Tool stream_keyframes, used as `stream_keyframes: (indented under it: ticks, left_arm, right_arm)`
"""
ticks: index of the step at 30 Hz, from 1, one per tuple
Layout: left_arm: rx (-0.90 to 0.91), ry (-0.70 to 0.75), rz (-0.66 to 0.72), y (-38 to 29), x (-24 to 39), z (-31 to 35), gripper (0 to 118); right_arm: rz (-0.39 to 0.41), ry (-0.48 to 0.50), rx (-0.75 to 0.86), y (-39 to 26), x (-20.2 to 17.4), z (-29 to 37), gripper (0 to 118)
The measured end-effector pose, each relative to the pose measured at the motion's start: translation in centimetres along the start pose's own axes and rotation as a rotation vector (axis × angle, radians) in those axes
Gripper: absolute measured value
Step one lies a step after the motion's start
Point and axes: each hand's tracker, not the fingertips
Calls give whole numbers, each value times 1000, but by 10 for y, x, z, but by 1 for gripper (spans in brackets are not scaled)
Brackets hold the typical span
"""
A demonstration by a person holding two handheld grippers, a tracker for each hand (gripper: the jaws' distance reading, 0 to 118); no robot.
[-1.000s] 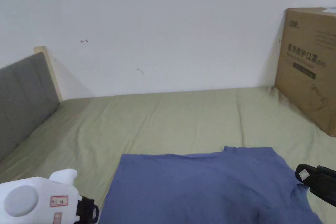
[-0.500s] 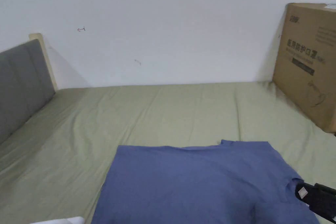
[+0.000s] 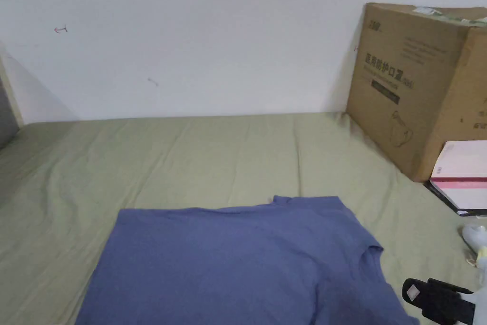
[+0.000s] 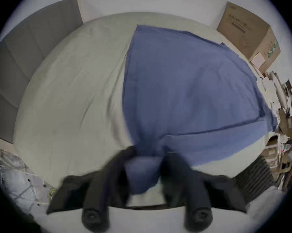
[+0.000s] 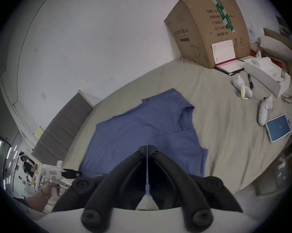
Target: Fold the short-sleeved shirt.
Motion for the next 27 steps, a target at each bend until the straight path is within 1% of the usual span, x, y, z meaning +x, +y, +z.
stream_keyframes:
  ticks: [1,2,4,5,6,7,8,9,10,11,13,14,16,17,18,19,21,22,23,24,25,27]
  left_arm:
    - [5,-49,-8,0,1,5,6]
    - [10,-100,-9,0,4,11,6]
    - [37,-42,-26,-1,11,21,6]
    - [66,-42,-27,0,12,22,6]
    - [87,-58,-9,0,12,27,6]
    - [91,-89,25,1,11,29,6]
    - [87,-113,65,1,9,31,6]
    - [87,-132,99,3,8,31,6]
    - [89,-132,107,2,8,31,6]
    - [96,-124,104,2,7,34,6]
    - [103,-104,98,1,12,39,6]
    - [94,-88,94,2,12,40,6]
    - [77,-76,100,2,11,41,6]
    - [67,-76,119,3,9,42,6]
    - [52,-86,150,3,6,41,6]
    - [36,-103,176,3,4,40,6]
    - [26,-111,196,4,-1,36,6]
    - [26,-110,195,3,0,35,6]
    - [25,-109,194,3,1,35,6]
    - [23,-111,194,2,3,35,6]
    - [26,-108,192,2,3,34,6]
    - [39,-108,190,2,3,37,6]
  right_arm:
    - [2,-23,-30,1,4,-1,1]
    - [4,-65,-76,4,21,-8,1]
    - [14,-152,-161,7,35,-19,3]
    - [19,-183,-207,7,42,-25,10]
    - [8,-186,-251,6,49,-31,31]
    - [-9,-192,-303,6,55,-38,64]
    - [-40,-234,-362,2,62,-47,84]
    - [-51,-270,-420,-2,67,-57,94]
    - [-51,-273,-446,-6,70,-63,94]
    - [-47,-280,-481,-11,76,-72,94]
    - [-14,-316,-540,-20,83,-87,94]
    - [15,-341,-563,-26,86,-94,94]
    - [73,-350,-597,-33,87,-101,90]
    - [121,-358,-587,-35,83,-100,89]
    - [146,-355,-578,-36,77,-97,86]
    - [158,-359,-576,-35,73,-94,75]
    - [199,-326,-567,-34,67,-86,40]
    - [204,-309,-566,-33,64,-81,16]
    - [205,-300,-562,-33,64,-77,5]
    - [194,-241,-560,-33,64,-75,5]
    - [187,-241,-552,-33,64,-70,5]
    - [206,-251,-538,-33,63,-65,5]
